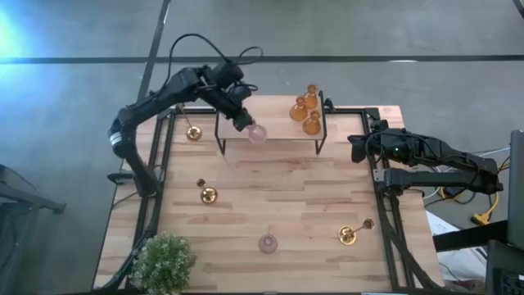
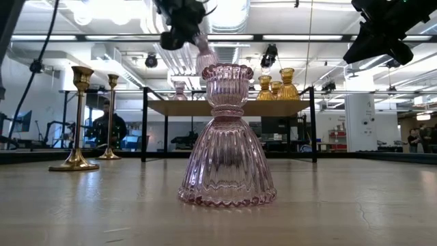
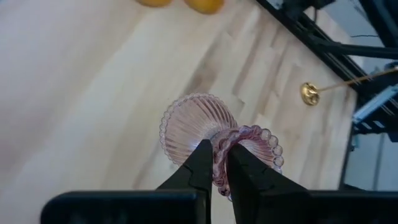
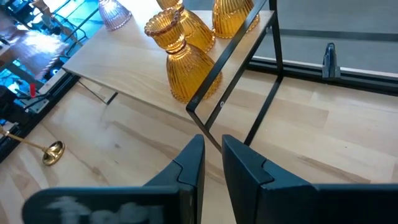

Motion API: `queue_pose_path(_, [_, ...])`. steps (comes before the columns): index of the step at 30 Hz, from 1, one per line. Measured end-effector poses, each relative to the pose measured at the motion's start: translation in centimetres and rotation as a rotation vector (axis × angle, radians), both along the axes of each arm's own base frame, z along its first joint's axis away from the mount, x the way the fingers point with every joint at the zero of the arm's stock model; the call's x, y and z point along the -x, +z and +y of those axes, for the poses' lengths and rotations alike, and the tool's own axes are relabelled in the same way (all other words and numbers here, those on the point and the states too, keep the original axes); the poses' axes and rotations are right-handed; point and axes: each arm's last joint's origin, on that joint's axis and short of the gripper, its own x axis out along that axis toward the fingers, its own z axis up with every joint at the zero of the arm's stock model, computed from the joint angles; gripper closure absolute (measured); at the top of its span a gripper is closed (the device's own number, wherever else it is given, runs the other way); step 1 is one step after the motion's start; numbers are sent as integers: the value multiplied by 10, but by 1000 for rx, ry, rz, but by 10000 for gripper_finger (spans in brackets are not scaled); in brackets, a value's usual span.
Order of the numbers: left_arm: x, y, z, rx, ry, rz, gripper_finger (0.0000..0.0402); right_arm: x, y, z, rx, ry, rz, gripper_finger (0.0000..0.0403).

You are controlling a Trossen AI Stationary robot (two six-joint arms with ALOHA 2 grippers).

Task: Pick & Place candle stick holders
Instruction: Put the left purple glass candle holder on the shelf

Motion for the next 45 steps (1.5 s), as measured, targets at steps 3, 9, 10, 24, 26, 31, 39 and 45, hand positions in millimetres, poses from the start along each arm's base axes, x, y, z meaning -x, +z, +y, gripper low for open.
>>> queue_pose_path(3, [-8,-4,12,-15,7,22,372,0,0,0,0,0,0,355])
queue_pose_path(9, [-17,-12,28,-84,39,161,372,0,0,0,4,3,4,355])
queue_pose_path(10, [-17,-12,29,-97,44,180,372,0,0,0,7,5,6,355])
queue_pose_path(24, [-8,-16,56,-118,123,246,372,0,0,0,11,8,12,355])
queue_pose_path(26, [-5,-16,60,-116,135,247,372,0,0,0,12,9,12,355])
queue_pose_path(31, [0,-17,68,-112,161,247,372,0,0,0,12,9,12,355])
queue_pose_path(39, [2,-21,80,-107,174,239,372,0,0,0,12,9,13,355])
queue_pose_path(45, [-7,-34,87,-83,158,262,372,0,0,0,11,9,13,355])
